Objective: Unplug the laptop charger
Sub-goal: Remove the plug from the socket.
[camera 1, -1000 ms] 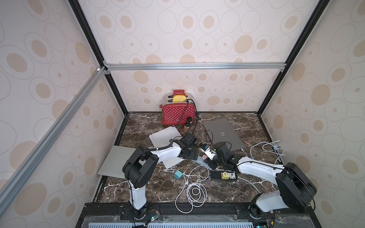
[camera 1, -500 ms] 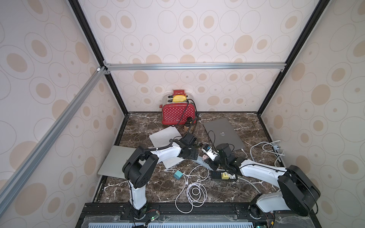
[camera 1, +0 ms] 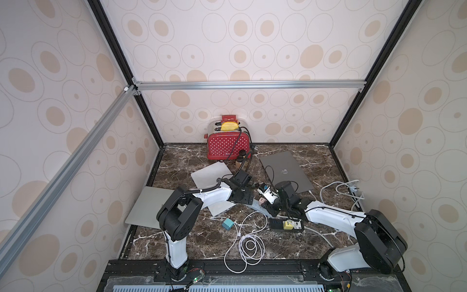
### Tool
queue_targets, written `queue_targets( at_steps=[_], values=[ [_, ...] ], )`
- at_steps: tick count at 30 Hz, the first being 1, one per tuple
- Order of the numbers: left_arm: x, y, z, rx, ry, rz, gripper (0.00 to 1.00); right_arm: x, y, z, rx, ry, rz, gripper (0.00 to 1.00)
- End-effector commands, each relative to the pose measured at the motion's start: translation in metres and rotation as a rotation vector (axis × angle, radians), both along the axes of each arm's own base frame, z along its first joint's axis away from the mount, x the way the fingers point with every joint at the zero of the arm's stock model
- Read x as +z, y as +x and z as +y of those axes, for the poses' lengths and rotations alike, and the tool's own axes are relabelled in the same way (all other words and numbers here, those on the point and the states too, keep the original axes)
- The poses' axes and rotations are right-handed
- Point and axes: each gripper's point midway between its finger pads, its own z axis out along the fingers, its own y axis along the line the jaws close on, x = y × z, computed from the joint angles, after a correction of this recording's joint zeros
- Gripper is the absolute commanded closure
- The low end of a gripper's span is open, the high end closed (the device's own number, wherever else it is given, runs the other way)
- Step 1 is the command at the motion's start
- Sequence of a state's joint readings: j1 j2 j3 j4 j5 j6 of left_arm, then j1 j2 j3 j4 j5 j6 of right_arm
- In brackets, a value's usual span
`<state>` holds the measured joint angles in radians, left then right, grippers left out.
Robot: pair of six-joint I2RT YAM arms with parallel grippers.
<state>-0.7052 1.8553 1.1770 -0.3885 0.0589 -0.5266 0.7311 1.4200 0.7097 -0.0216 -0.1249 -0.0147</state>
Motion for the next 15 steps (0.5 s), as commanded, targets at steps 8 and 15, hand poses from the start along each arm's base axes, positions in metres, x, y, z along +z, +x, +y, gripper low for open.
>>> queue_targets(
  at_steps=[8,15],
  values=[
    [-0.069,-0.066,0.061,-0.01,0.28,0.279,0.1,0.065,0.04,0.025,-0.067,0.217,-0.103,1.0],
    [-0.071,-0.067,0.062,-0.004,0.284,0.282,0.1,0.069,0.033,0.023,0.013,0.114,-0.259,1.0]
  ],
)
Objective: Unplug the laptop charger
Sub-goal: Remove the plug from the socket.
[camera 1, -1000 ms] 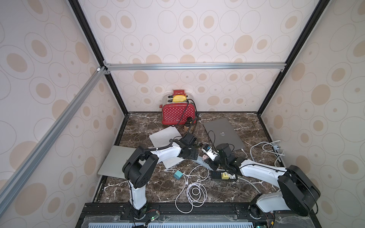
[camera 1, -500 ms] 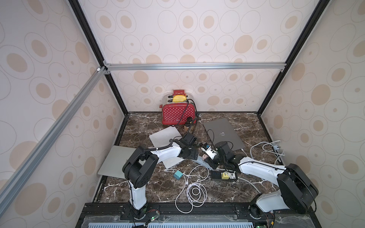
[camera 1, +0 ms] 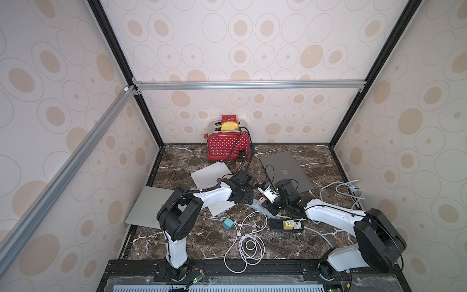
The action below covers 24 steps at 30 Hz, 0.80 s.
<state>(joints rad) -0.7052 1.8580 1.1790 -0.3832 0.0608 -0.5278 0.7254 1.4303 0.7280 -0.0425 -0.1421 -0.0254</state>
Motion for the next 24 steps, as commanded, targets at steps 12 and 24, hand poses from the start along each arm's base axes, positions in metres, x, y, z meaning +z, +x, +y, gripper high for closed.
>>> queue_targets(
  at_steps=[12,24],
  values=[
    [-0.071,-0.067,0.063,-0.002,0.297,0.291,0.11,0.078,0.027,0.033,0.003,0.264,-0.209,1.0],
    [-0.072,-0.064,0.062,-0.007,0.301,0.293,0.12,0.084,0.026,0.023,0.019,0.115,-0.305,1.0]
  ],
)
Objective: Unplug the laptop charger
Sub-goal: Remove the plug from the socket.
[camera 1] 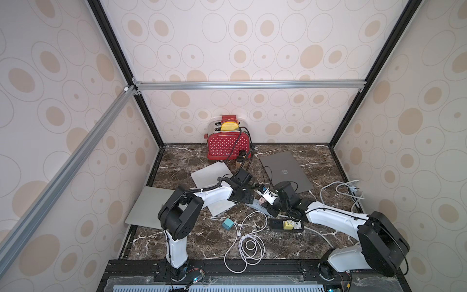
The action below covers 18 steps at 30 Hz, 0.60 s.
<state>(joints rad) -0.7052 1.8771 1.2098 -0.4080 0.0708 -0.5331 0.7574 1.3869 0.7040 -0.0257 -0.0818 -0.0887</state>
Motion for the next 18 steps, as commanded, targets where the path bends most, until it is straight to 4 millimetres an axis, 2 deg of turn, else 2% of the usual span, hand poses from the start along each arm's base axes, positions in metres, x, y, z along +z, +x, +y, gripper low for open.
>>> queue_targets(
  at_steps=[1,6,9,14,18],
  values=[
    [-0.072,-0.066,0.065,-0.01,0.303,0.277,0.12,0.072,0.032,0.023,-0.016,0.142,-0.208,1.0],
    [-0.072,-0.066,0.066,-0.006,0.304,0.277,0.12,0.06,0.033,0.026,-0.018,0.062,-0.237,1.0],
    [-0.072,-0.065,0.066,-0.003,0.304,0.276,0.13,0.062,0.037,0.023,-0.048,0.074,-0.236,1.0],
    [-0.071,-0.065,0.065,-0.003,0.299,0.274,0.12,0.067,0.05,0.002,-0.141,0.238,-0.133,1.0],
    [-0.064,-0.065,0.059,-0.011,0.259,0.263,0.1,0.052,0.062,-0.011,-0.201,0.225,-0.039,1.0]
  ],
)
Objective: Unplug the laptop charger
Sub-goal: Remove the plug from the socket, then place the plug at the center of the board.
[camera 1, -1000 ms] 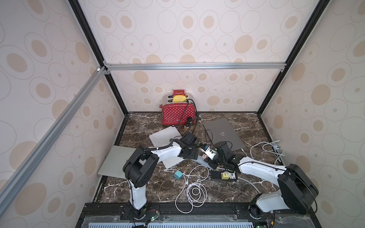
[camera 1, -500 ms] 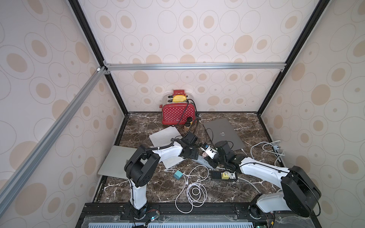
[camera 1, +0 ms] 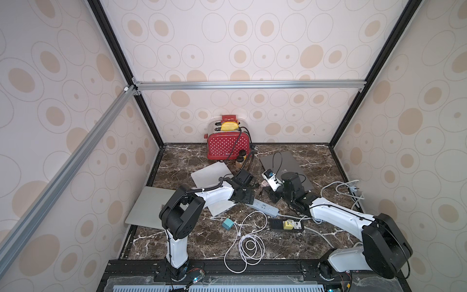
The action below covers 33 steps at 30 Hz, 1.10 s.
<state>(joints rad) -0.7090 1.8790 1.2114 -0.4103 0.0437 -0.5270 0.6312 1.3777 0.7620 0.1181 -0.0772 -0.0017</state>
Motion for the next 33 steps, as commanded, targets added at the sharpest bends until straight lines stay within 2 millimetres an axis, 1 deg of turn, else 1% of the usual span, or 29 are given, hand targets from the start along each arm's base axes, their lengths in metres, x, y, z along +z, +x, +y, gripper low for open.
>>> queue_targets(
  at_steps=[1,5,7,11,13,16,22,24,26,29,33],
  values=[
    [-0.06,-0.065,0.052,-0.011,0.211,0.271,0.1,-0.007,0.001,0.003,-0.01,0.058,0.101,1.0],
    [-0.04,-0.051,0.029,-0.024,0.103,0.215,0.08,-0.017,0.004,0.006,-0.023,0.065,0.174,1.0],
    [-0.023,-0.042,0.021,-0.036,0.073,0.176,0.07,-0.024,0.004,0.007,-0.031,0.047,0.21,1.0],
    [0.01,-0.033,0.017,-0.059,0.044,0.104,0.05,-0.041,0.005,0.002,-0.066,0.001,0.276,1.0],
    [0.027,-0.031,0.015,-0.075,0.026,0.07,0.04,-0.047,0.003,-0.006,-0.107,-0.034,0.304,1.0],
    [0.048,-0.028,0.01,-0.103,-0.011,0.026,0.04,-0.055,-0.002,-0.014,-0.141,-0.055,0.333,1.0],
    [0.08,-0.027,-0.003,-0.138,-0.124,-0.046,0.03,-0.07,-0.013,-0.011,-0.148,-0.043,0.445,1.0],
    [0.087,-0.03,-0.002,-0.148,-0.139,-0.059,0.03,-0.075,-0.015,-0.01,-0.157,-0.035,0.468,1.0],
    [0.09,-0.033,0.001,-0.154,-0.138,-0.065,0.03,-0.078,-0.017,-0.008,-0.158,-0.019,0.49,1.0],
    [0.087,-0.037,0.004,-0.152,-0.135,-0.058,0.03,-0.084,-0.019,-0.005,-0.15,0.009,0.534,1.0],
    [0.083,-0.042,0.0,-0.149,-0.155,-0.046,0.03,-0.092,-0.021,-0.004,-0.142,0.03,0.582,0.99]
  ],
)
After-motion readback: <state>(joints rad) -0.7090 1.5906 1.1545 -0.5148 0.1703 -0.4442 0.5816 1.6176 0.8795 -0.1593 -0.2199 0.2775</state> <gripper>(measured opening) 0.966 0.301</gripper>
